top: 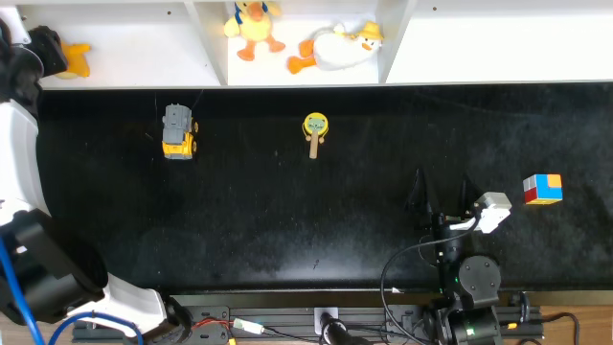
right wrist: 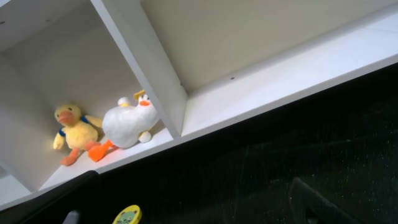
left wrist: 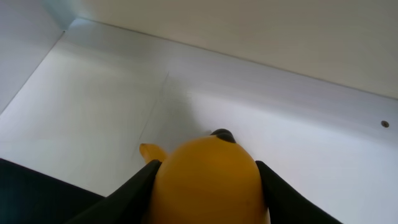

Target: Store Toys

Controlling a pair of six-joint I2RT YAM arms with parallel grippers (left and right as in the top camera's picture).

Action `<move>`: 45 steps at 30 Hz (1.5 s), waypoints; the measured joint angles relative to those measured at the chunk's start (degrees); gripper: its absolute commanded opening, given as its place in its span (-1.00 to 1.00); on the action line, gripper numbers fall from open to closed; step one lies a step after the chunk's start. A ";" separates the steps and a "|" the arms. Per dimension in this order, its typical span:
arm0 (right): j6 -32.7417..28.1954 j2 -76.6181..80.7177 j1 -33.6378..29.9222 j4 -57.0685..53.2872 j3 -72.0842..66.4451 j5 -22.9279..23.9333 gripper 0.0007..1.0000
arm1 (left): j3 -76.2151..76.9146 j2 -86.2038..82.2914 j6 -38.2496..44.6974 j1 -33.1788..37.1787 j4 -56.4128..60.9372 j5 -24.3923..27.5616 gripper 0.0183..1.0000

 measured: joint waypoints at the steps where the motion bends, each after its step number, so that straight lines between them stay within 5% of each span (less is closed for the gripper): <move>1: 0.00 0.00 0.00 0.02 0.00 0.00 1.00 | 0.04 0.26 -0.04 0.00 0.02 0.00 0.20; 3: 0.00 0.00 0.00 0.02 0.00 0.00 0.99 | 0.22 0.57 -0.20 0.00 0.15 -0.02 0.67; 8: 0.02 0.00 0.00 0.04 0.00 0.00 0.99 | 0.31 0.59 -0.83 0.00 0.02 -0.17 1.00; 23: 0.02 0.00 0.00 0.04 0.00 0.00 0.99 | 0.31 -1.03 -0.92 -0.02 -1.84 -1.66 1.00; 30: 0.00 0.00 0.00 0.04 0.00 0.02 0.99 | 0.28 -9.88 -0.81 0.00 -15.23 -5.51 1.00; 45: -0.02 0.00 0.00 0.00 0.00 0.00 1.00 | 0.11 -23.58 -0.81 -1.99 -38.34 -4.15 1.00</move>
